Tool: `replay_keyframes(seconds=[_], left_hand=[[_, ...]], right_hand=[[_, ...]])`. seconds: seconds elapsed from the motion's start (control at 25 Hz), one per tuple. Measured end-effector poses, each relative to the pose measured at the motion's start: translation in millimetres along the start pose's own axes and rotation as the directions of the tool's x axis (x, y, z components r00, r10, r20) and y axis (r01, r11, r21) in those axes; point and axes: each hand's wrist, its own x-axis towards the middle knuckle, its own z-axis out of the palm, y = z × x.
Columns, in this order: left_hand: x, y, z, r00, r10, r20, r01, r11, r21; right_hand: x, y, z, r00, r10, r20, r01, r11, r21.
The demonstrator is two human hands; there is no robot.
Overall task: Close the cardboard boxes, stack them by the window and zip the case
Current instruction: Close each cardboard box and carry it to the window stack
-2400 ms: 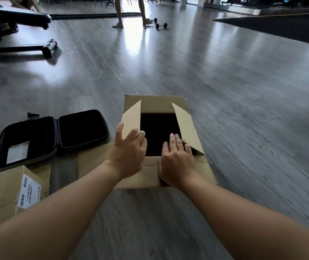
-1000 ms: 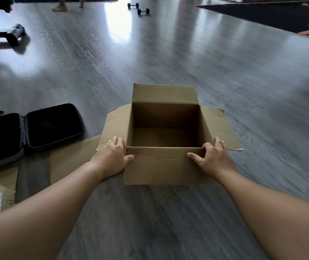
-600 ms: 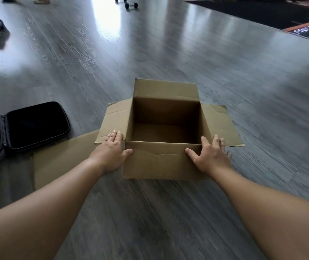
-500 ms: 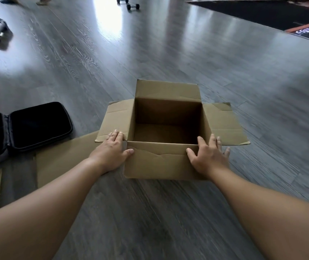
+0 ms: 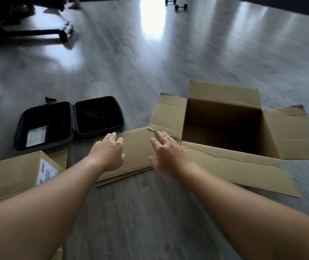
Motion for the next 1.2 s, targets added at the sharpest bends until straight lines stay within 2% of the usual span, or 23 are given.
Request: replay_keyframes(seconds=[0.08,0.16,0.36,0.56,0.68,0.84,1.0,1.2], left_hand=[[-7,-29,14,0.992,-0.09,0.083,0.089,0.996,0.022],[-14,-49,29,0.973,-0.158,0.168,0.158,0.987,0.013],[-15,-77,69,0.92,-0.228,0.32,0.256,0.965,-0.05],[-3,-79,88,0.868,-0.309,0.389,0.416,0.879,-0.231],[1,-74,99,0.862,-0.308,0.403,0.445,0.841,-0.309],[3,-77,105,0.901,-0.3,0.312,0.41,0.824,-0.391],[2,-77,101,0.876,-0.369,0.312,0.482,0.711,-0.512],[-5,-81,99,0.854,-0.431,0.293,0.521,0.692,-0.5]], right_hand=[[12,-27,18,0.997,-0.067,0.049,0.07,0.996,-0.05],[22,-44,38,0.992,-0.034,0.122,0.039,0.998,-0.041],[47,-37,80,0.901,0.304,0.311,-0.325,0.945,0.017],[69,0,102,0.804,0.504,0.316,-0.53,0.848,-0.005],[75,4,110,0.749,0.558,0.356,-0.586,0.809,-0.034],[73,-6,120,0.786,0.563,0.254,-0.57,0.82,-0.052],[64,-7,116,0.796,0.58,0.176,-0.58,0.813,-0.053],[48,0,108,0.823,0.523,0.223,-0.542,0.84,0.031]])
